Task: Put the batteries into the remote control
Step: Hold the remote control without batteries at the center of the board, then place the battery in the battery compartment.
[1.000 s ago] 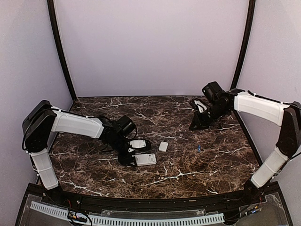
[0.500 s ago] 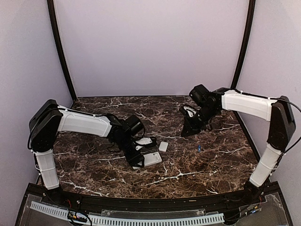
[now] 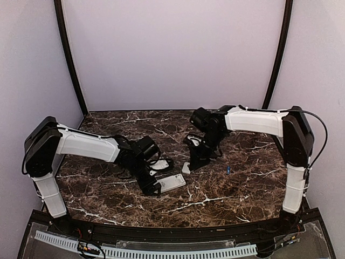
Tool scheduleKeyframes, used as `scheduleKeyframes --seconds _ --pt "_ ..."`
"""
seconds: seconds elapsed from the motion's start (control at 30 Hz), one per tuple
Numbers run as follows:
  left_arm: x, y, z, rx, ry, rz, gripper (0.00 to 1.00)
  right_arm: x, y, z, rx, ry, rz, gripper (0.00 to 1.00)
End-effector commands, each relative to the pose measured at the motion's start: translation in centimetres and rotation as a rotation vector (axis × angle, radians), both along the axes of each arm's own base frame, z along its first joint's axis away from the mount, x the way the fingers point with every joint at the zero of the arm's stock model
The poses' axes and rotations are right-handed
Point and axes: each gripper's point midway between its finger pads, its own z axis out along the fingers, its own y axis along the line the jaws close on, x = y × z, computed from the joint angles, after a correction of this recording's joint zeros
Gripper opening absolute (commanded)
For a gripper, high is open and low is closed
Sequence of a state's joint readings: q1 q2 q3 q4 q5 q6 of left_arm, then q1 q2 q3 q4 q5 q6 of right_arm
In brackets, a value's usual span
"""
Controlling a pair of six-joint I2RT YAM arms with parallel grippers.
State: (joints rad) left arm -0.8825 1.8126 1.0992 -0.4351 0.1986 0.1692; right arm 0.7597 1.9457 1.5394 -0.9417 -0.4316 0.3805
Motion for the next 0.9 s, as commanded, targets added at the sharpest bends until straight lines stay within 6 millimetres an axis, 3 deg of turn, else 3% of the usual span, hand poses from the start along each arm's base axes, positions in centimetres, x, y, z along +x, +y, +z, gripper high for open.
scheduleKeyframes --seconds 0.0,0.3,0.7,0.87 --pt "1.2 0.9 0.5 0.004 -0.119 0.041 0.85 -0.6 1.1 -0.4 -0.048 0.053 0.026 0.00" --pt "-0.4 -0.6 -0.4 -0.054 -0.091 -0.017 0.81 -2.0 3.0 -2.8 -0.081 0.165 0.071 0.00" --pt "-1.4 -1.2 -0.8 -0.084 -0.054 -0.050 0.57 -2.7 3.9 -4.1 -0.089 0.211 0.083 0.00" --pt "-1.5 -1.3 -0.8 -0.089 -0.049 -0.053 0.51 -2.8 4.1 -4.8 -0.099 0.218 0.084 0.00"
